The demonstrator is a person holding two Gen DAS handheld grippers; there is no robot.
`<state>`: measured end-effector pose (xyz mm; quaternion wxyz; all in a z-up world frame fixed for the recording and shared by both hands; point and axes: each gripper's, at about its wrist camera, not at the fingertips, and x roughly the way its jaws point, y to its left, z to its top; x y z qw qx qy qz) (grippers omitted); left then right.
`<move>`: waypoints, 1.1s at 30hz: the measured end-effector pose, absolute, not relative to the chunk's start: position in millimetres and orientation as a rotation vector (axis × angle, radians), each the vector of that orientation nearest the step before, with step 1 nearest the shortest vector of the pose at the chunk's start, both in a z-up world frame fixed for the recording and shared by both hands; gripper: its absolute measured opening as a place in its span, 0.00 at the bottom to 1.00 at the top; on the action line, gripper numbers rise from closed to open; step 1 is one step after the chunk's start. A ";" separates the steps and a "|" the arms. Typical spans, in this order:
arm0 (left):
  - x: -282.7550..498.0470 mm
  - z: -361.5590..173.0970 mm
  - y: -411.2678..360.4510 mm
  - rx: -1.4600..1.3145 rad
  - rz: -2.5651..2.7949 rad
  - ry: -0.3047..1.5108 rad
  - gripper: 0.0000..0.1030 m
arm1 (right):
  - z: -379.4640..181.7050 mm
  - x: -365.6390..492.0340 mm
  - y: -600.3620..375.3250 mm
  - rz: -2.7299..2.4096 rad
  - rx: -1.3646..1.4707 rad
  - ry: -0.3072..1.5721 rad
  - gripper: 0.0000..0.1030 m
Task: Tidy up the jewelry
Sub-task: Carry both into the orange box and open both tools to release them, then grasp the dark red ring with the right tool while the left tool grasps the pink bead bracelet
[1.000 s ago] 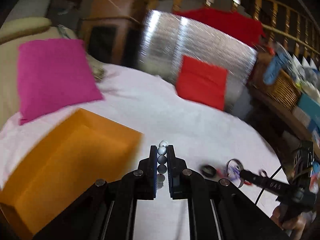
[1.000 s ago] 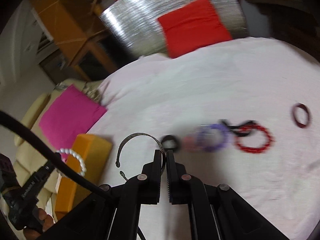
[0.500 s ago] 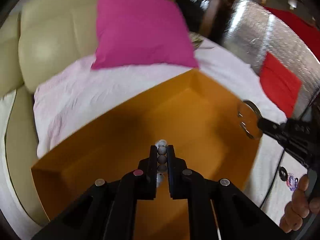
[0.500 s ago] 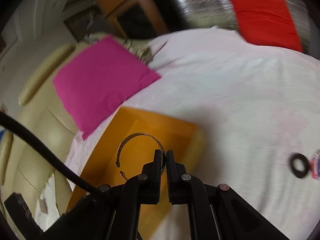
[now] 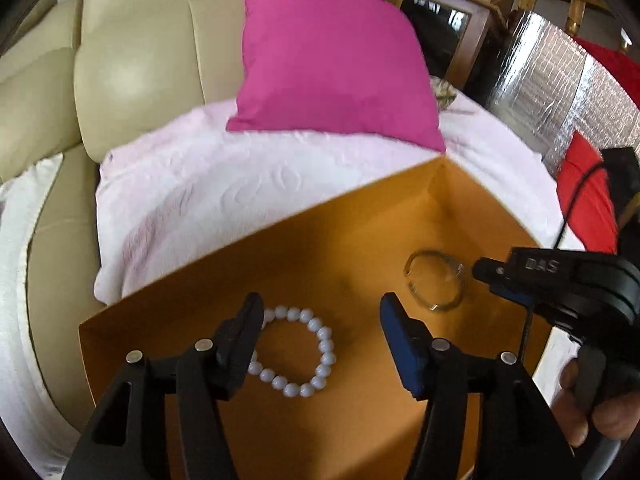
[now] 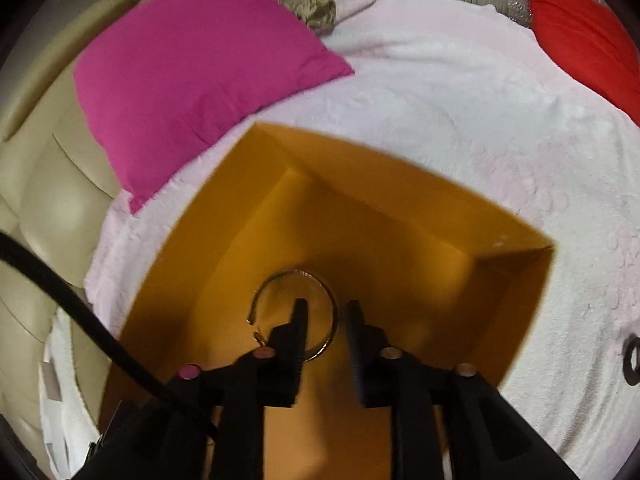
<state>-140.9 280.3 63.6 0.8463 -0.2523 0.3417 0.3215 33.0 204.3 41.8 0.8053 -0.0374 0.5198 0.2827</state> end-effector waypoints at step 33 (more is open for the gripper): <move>-39.2 71.4 10.5 -0.028 0.053 0.706 0.83 | 51.2 -21.4 -318.1 0.114 0.656 0.875 0.52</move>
